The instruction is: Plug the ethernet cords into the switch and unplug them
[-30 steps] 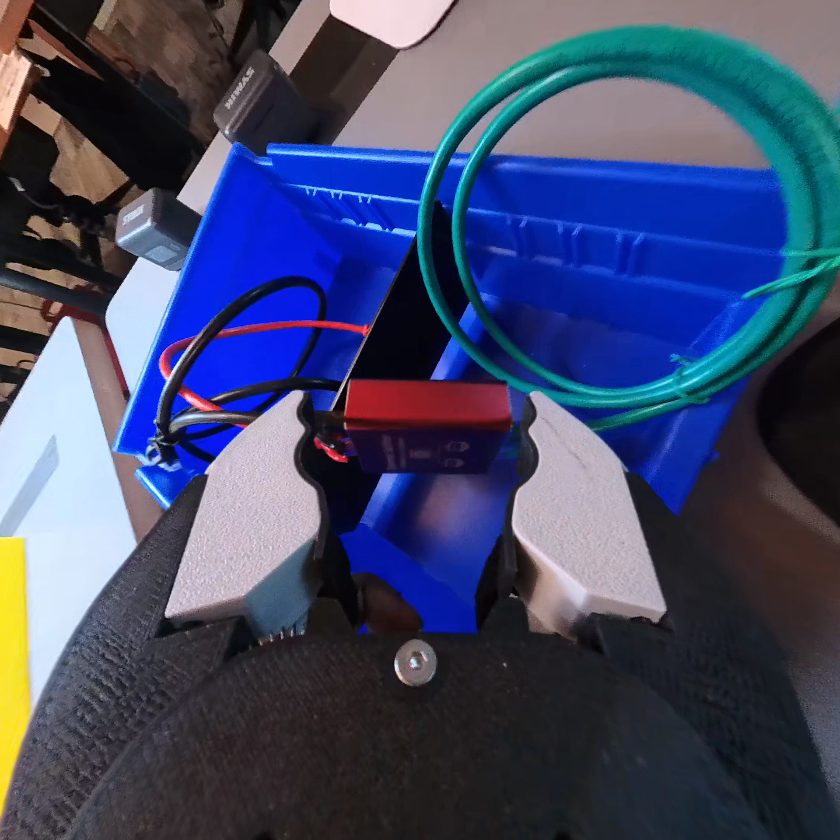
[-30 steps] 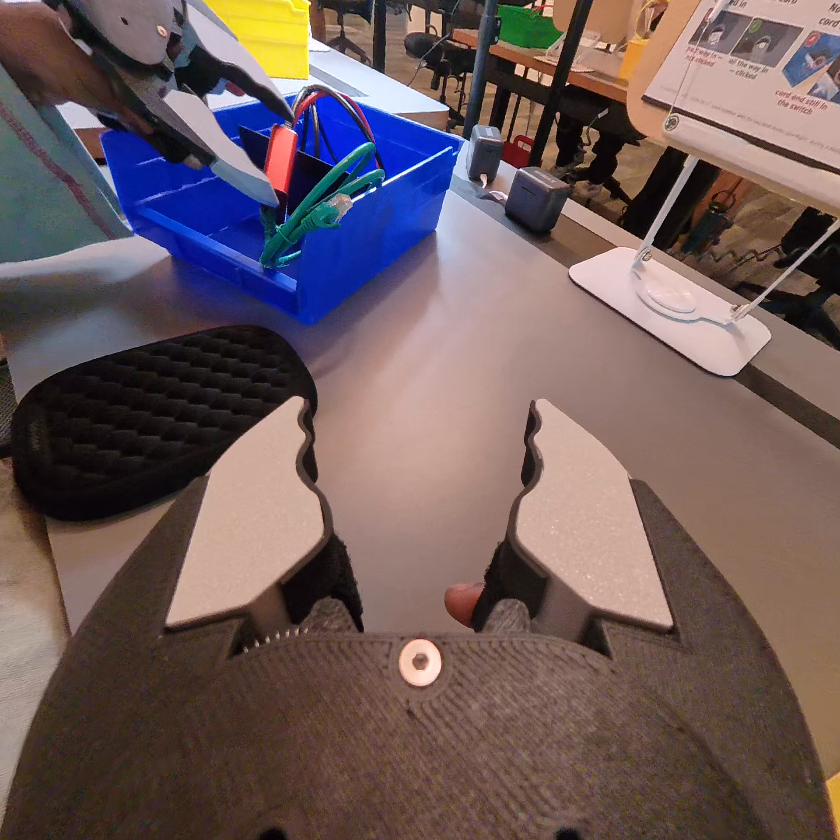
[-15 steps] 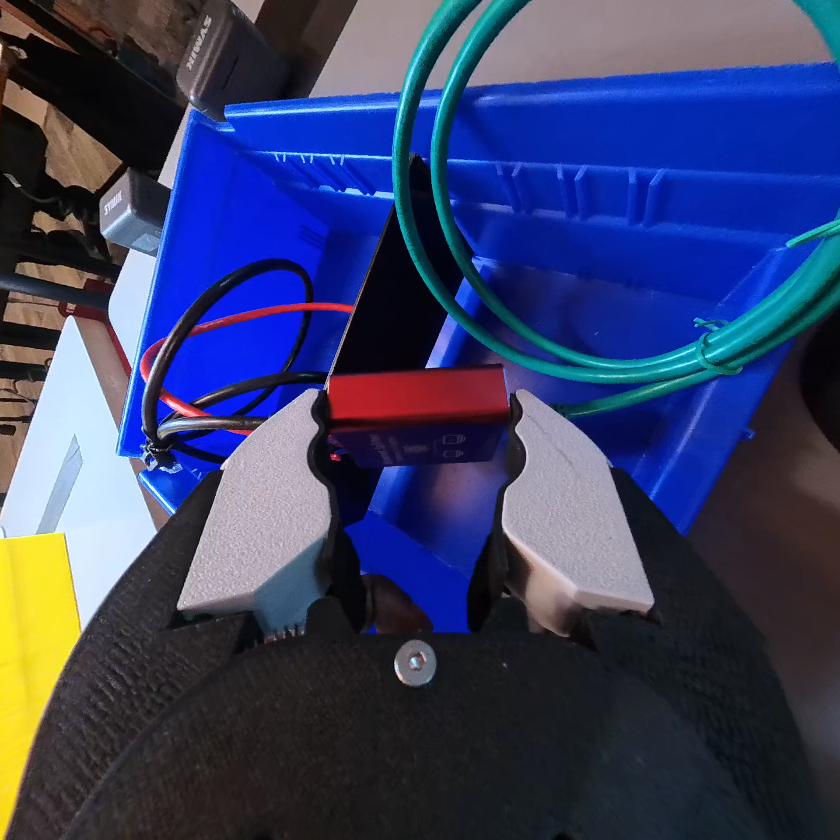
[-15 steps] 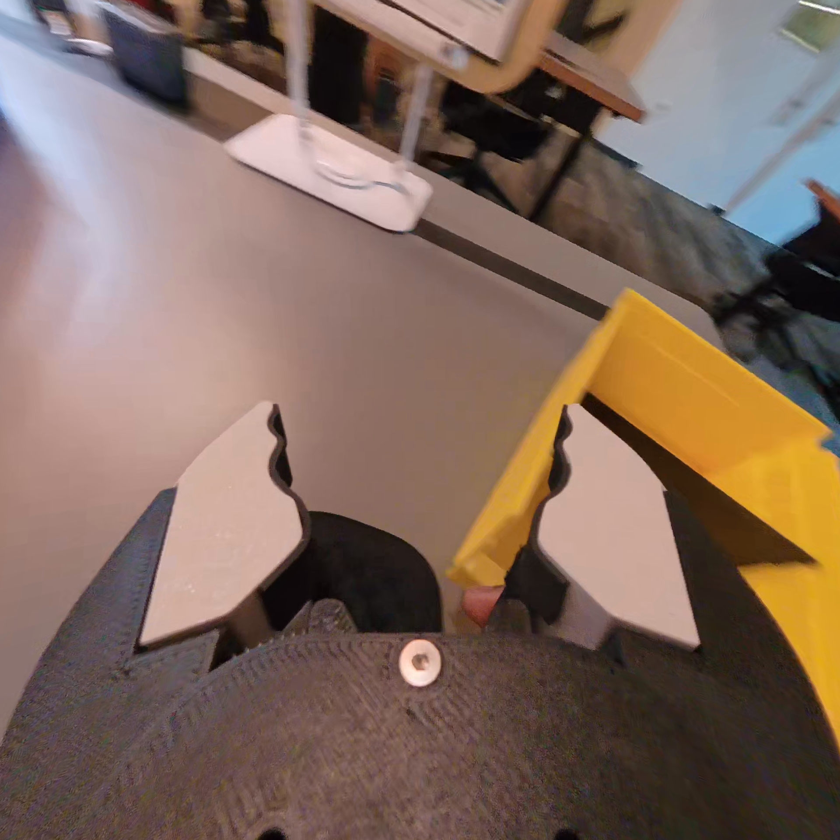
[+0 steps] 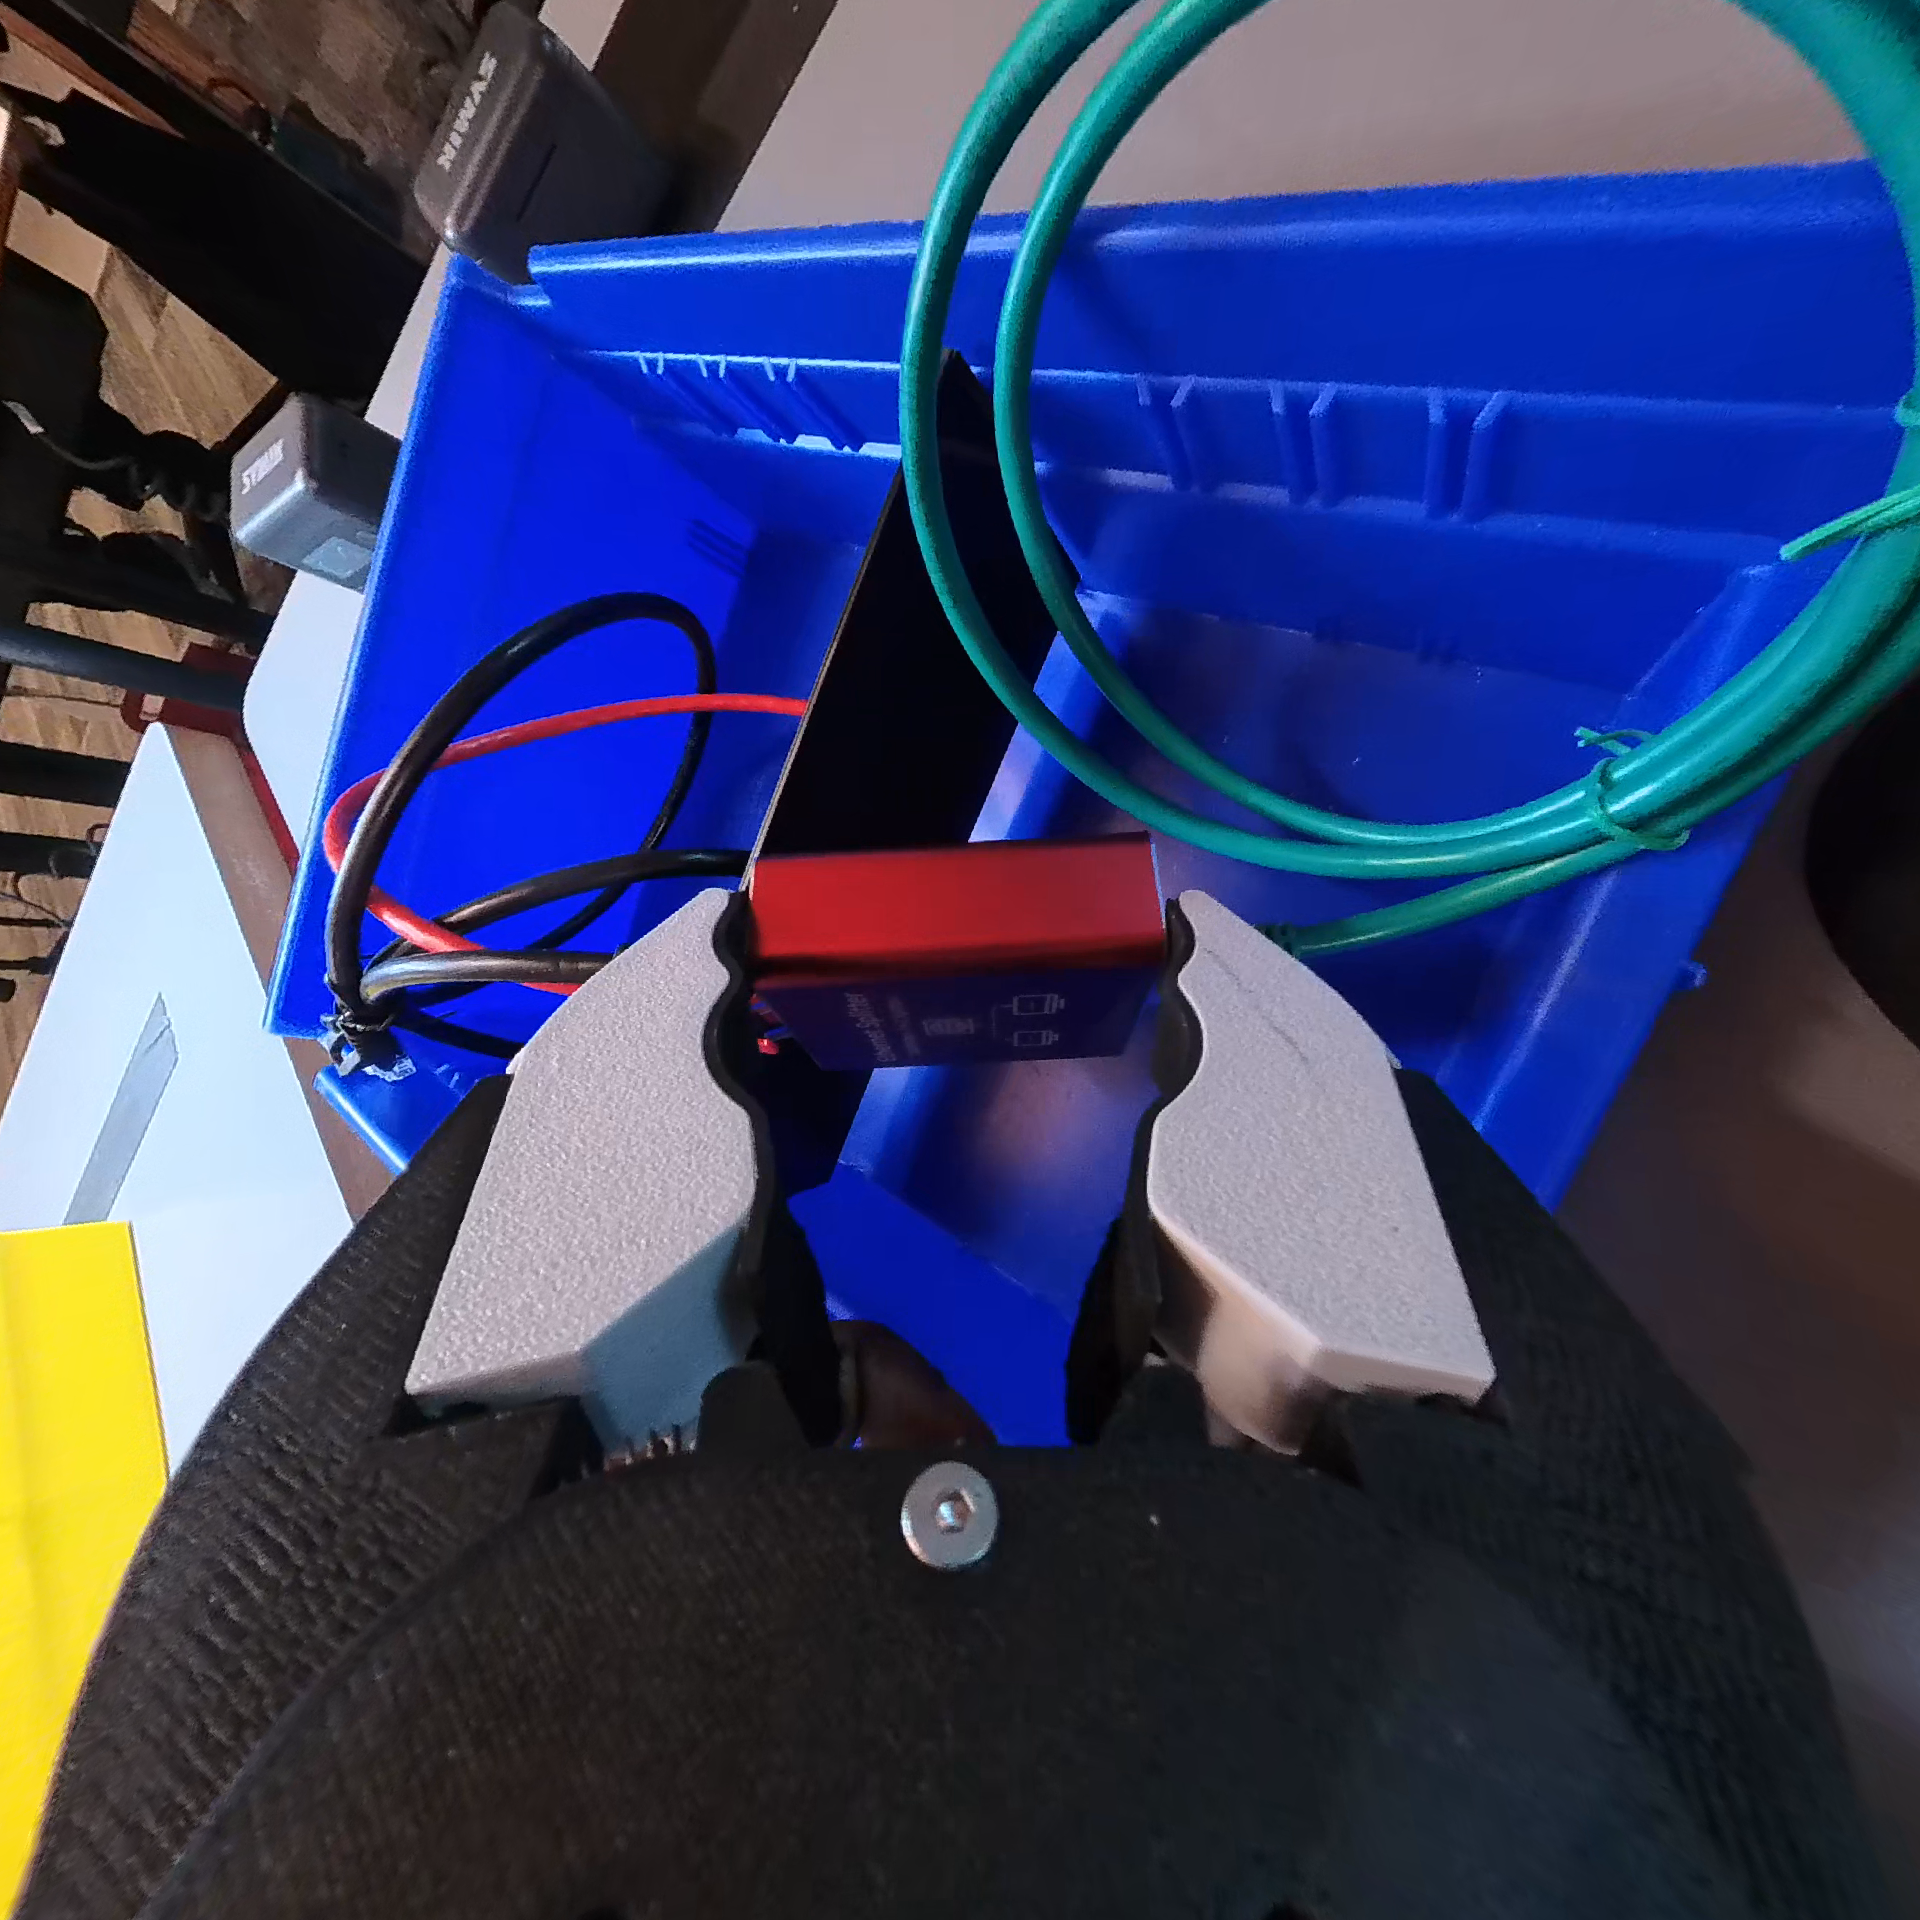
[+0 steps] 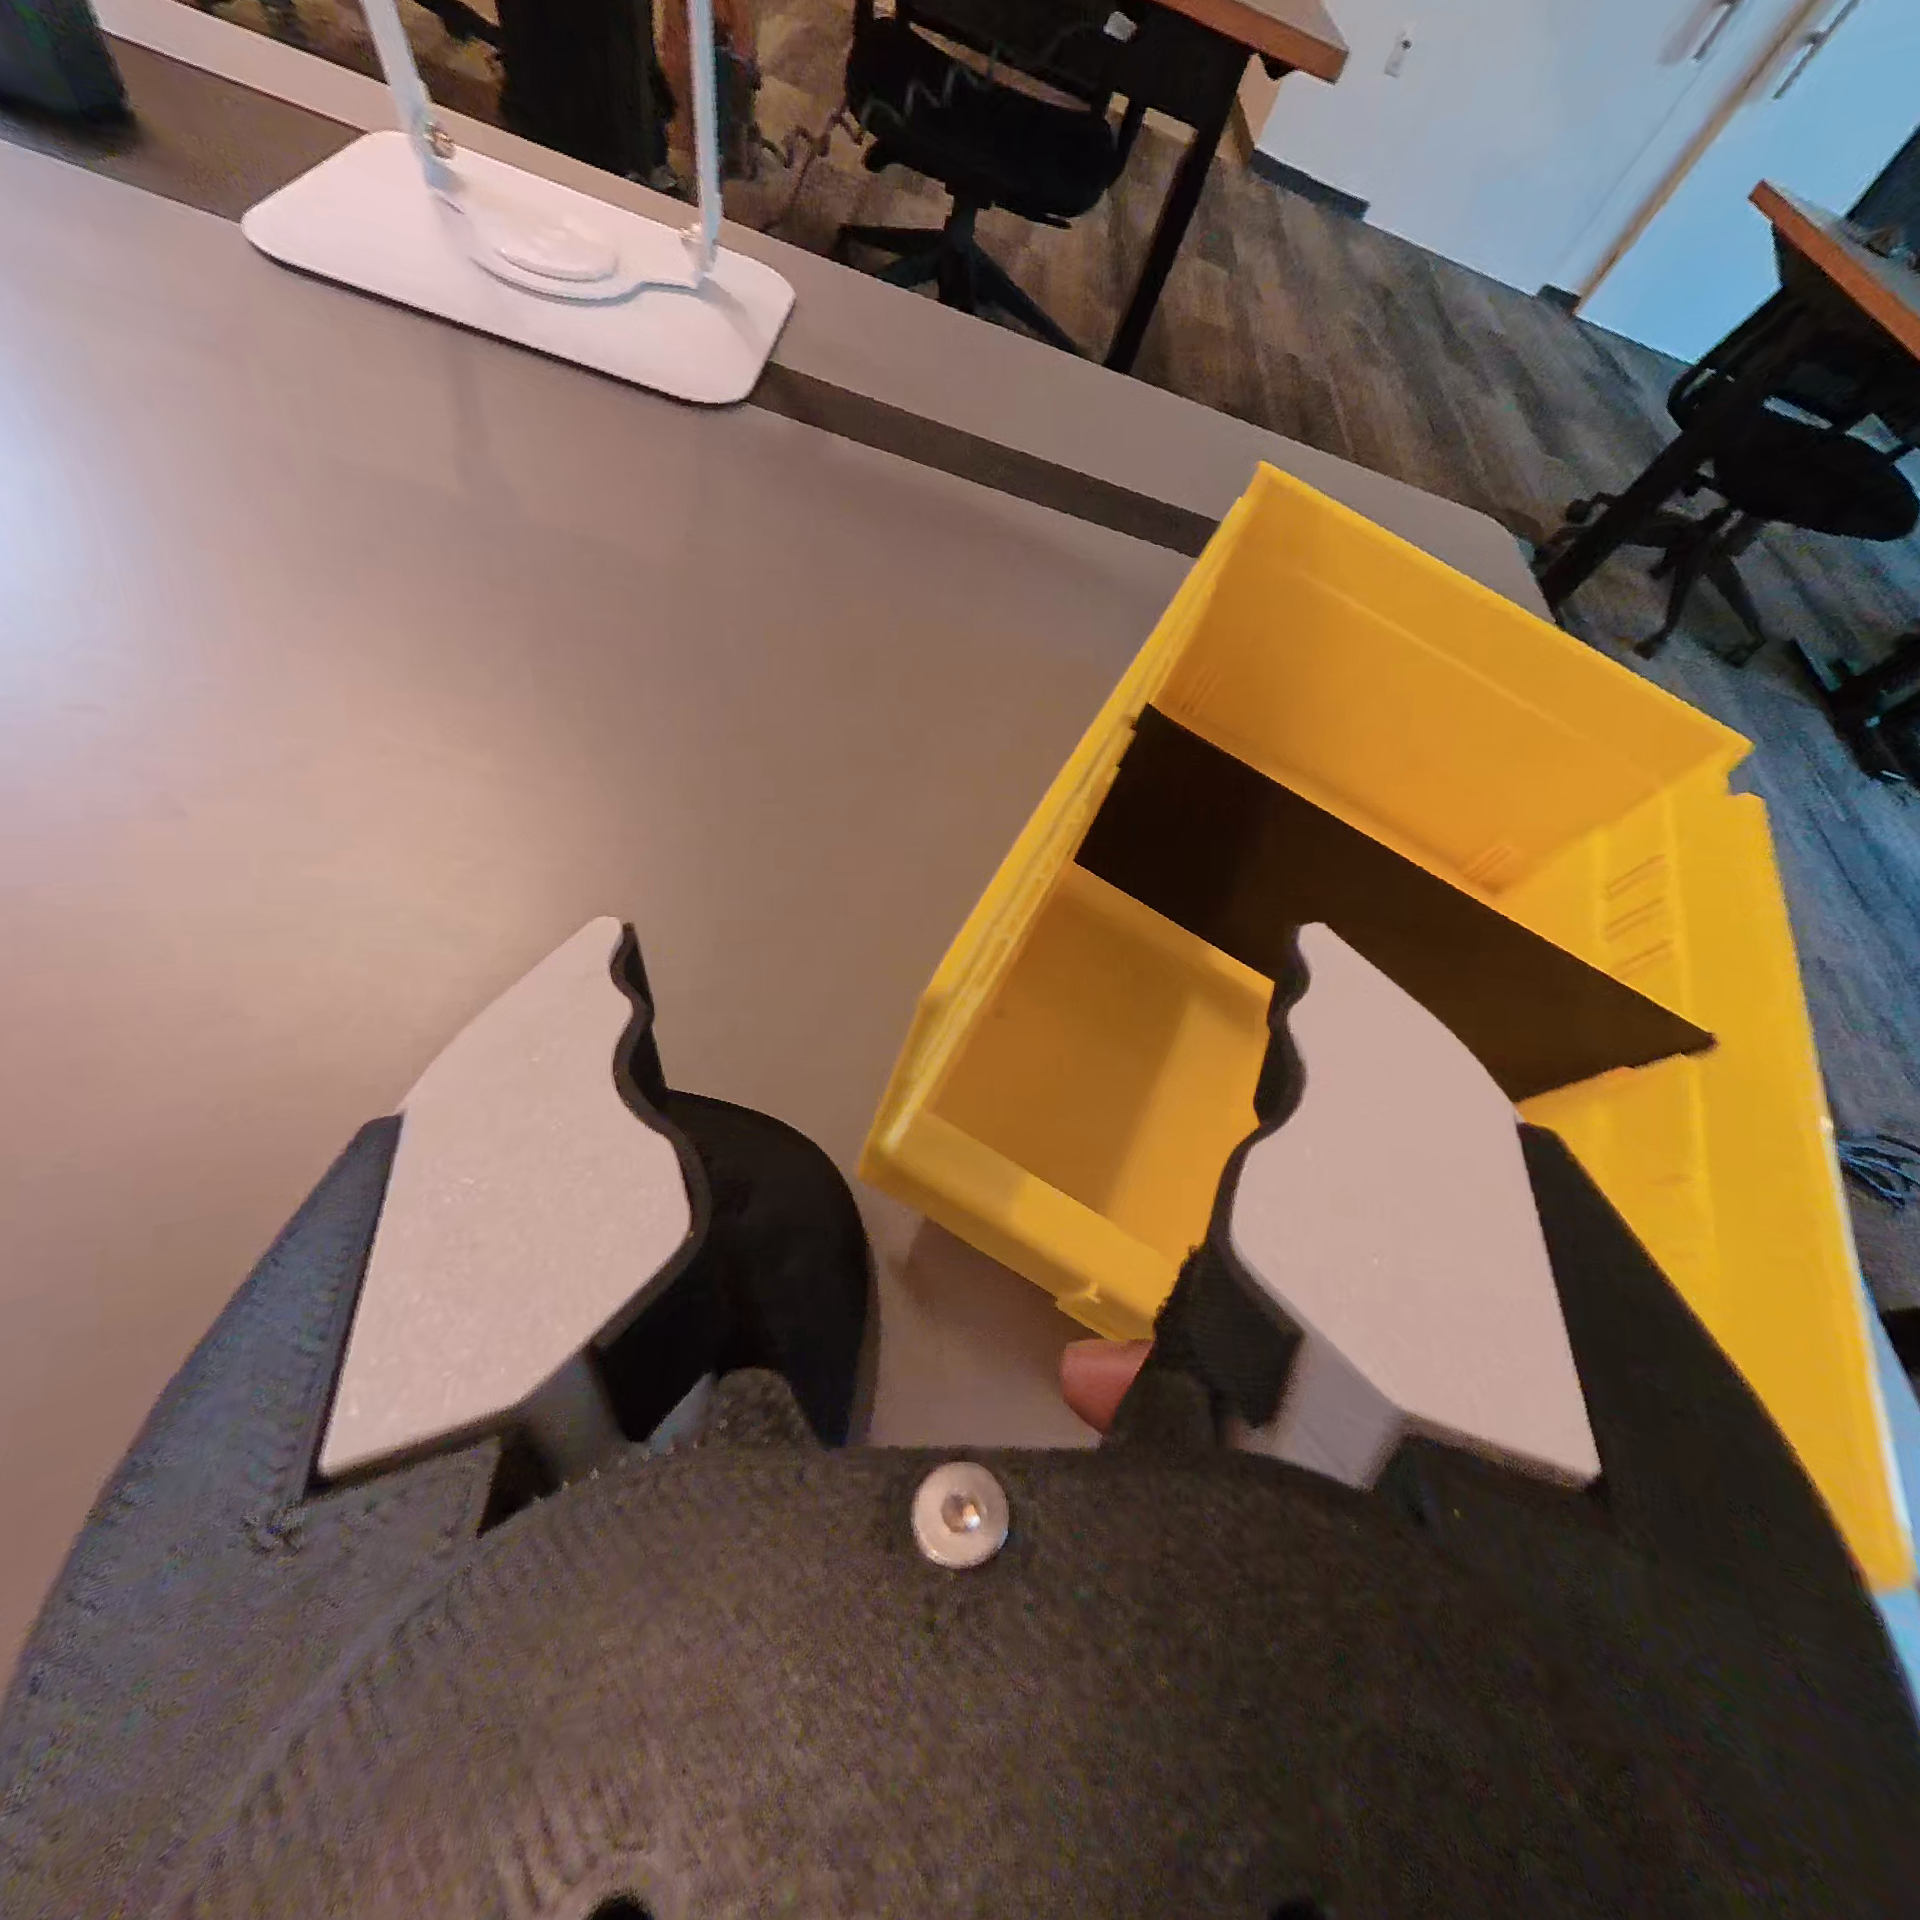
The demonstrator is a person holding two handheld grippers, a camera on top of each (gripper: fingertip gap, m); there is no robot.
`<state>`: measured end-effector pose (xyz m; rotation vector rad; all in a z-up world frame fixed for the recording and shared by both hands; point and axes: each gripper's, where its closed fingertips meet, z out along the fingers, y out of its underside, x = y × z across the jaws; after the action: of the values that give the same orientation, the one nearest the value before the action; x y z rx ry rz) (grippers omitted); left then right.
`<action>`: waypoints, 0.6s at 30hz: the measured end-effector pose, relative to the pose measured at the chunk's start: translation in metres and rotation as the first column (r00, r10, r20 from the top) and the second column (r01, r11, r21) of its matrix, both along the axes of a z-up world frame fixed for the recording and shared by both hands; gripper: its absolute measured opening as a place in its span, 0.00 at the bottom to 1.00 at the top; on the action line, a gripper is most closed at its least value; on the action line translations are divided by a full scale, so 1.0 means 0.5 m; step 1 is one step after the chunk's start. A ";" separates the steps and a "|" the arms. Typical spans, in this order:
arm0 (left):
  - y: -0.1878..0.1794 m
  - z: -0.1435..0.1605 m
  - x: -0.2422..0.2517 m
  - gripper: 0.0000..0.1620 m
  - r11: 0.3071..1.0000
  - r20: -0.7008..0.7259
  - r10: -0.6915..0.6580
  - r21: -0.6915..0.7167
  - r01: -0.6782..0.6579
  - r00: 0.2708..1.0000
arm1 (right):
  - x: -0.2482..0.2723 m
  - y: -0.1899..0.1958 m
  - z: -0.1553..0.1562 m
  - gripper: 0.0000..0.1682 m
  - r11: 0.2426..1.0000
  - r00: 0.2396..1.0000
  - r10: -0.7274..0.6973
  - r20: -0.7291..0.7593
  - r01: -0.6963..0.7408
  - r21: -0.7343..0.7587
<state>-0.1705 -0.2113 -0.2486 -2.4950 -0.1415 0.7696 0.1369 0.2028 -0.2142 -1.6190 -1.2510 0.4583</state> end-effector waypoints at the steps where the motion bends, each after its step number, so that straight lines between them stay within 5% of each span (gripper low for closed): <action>1: -0.001 0.002 0.001 0.46 1.000 -0.001 0.000 0.006 0.000 1.000 | -0.008 -0.009 0.000 0.67 1.000 1.000 0.022 -0.007 -0.022 -0.007; 4: -0.002 0.013 0.007 0.46 0.999 -0.003 -0.004 0.037 0.004 1.000 | -0.050 -0.077 0.014 0.64 0.978 0.977 0.205 -0.063 -0.207 -0.029; 6: -0.004 0.024 0.011 0.46 0.999 -0.018 -0.006 0.050 0.007 1.000 | -0.087 -0.169 0.039 0.60 0.901 0.895 0.421 -0.148 -0.431 -0.042; 9: -0.011 0.041 0.014 0.46 0.999 -0.060 0.002 0.047 0.000 0.998 | -0.119 -0.307 0.075 0.54 0.723 0.708 0.668 -0.229 -0.691 -0.028; 13: -0.017 0.075 0.020 0.46 0.995 -0.100 0.015 0.098 -0.005 0.995 | -0.130 -0.500 0.097 0.40 0.395 0.374 0.903 -0.213 -0.917 0.064; 14: -0.018 0.085 0.021 0.46 0.994 -0.112 0.019 0.113 -0.006 0.994 | -0.138 -0.524 0.096 0.34 0.372 0.351 0.917 -0.191 -0.924 0.088; 16: -0.020 0.104 0.027 0.46 0.990 -0.132 0.025 0.143 -0.006 0.991 | -0.151 -0.553 0.093 0.06 0.354 0.334 0.930 -0.154 -0.925 0.135; 18: -0.019 0.124 0.036 0.46 0.984 -0.149 0.025 0.180 0.002 0.989 | -0.154 -0.569 0.094 0.01 0.340 0.316 0.935 -0.162 -0.929 0.148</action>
<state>-0.1527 -0.2208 -0.1865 -2.2592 -0.1639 0.9054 0.0600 -0.0818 -0.1673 -0.5618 -1.9356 1.3048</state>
